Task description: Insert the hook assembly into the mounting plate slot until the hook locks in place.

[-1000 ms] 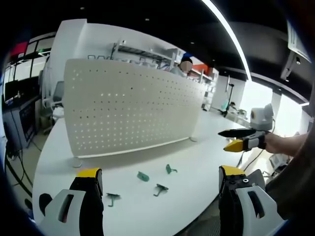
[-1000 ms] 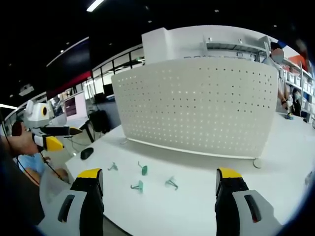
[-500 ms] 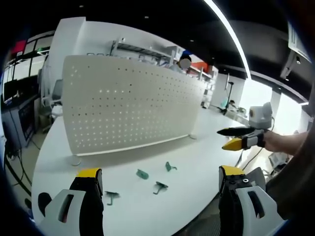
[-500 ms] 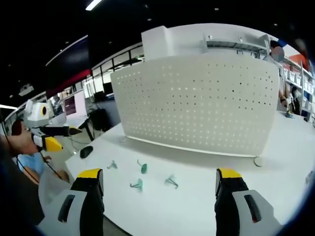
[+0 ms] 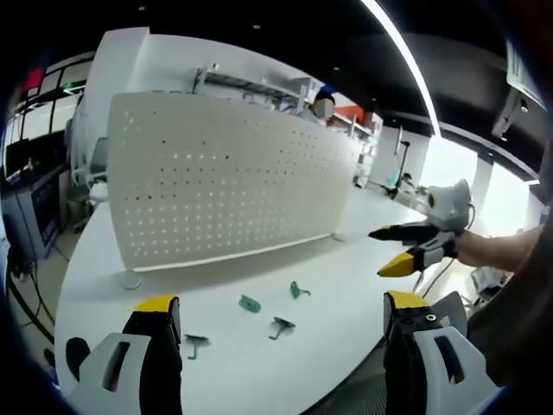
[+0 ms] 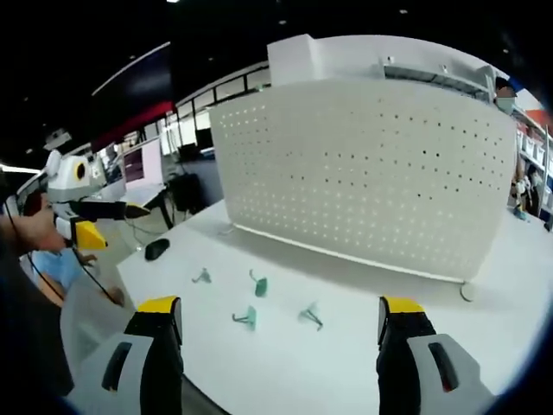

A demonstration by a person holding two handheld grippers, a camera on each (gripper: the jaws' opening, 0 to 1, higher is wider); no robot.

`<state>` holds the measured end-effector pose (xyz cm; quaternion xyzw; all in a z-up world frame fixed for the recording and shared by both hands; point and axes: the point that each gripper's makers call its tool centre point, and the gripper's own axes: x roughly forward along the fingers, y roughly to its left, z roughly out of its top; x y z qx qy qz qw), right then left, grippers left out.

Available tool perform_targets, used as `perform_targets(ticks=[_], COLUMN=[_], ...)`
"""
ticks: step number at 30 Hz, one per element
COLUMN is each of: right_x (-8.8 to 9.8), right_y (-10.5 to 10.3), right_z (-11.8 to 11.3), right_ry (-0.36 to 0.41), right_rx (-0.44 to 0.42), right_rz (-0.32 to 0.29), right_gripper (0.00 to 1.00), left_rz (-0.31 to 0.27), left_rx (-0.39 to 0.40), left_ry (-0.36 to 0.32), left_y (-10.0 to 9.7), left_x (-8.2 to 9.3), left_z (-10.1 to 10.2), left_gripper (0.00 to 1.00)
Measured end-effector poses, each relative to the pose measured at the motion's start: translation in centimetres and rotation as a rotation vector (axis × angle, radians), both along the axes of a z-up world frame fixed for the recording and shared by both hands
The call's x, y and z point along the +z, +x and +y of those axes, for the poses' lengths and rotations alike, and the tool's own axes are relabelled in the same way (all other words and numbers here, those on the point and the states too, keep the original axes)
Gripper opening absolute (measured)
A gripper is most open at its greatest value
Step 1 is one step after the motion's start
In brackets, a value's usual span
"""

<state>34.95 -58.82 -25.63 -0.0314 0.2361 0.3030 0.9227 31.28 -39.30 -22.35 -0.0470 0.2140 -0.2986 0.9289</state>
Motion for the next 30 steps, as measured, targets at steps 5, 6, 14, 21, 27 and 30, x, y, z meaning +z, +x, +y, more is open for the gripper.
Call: perform_targets(ticks=[5, 6, 14, 21, 27, 30], right_x=[-0.5, -0.6, -1.9, -3.7, -5.2, -5.9], right_y=[0.3, 0.4, 0.7, 0.8, 1.1, 1.3], right_z=[0.6, 0.7, 1.5, 2.7, 3.7, 3.8], right_ry=[0.004, 0.004, 0.004, -0.014, -0.006, -0.007], right_rx=[0.015, 0.018, 0.046, 0.09, 0.131, 0.135], right_rz=[0.014, 0.014, 0.043, 0.074, 0.094, 0.107], right_gripper=[0.96, 0.96, 0.95, 0.93, 0.93, 0.93], left_rz=[0.0, 0.0, 0.006, 0.01, 0.009, 0.02], left_rx=[0.011, 0.011, 0.011, 0.002, 0.004, 0.007], left_ry=[-0.007, -0.008, -0.011, -0.011, -0.013, -0.006], left_y=[0.2, 0.2, 0.0, 0.1, 0.1, 0.2], left_x=[0.0, 0.0, -0.2, -0.3, -0.2, -0.6], left_z=[0.2, 0.2, 0.0, -0.2, -0.1, 0.2], left_gripper=[1.0, 1.0, 1.0, 1.0, 1.0, 0.99])
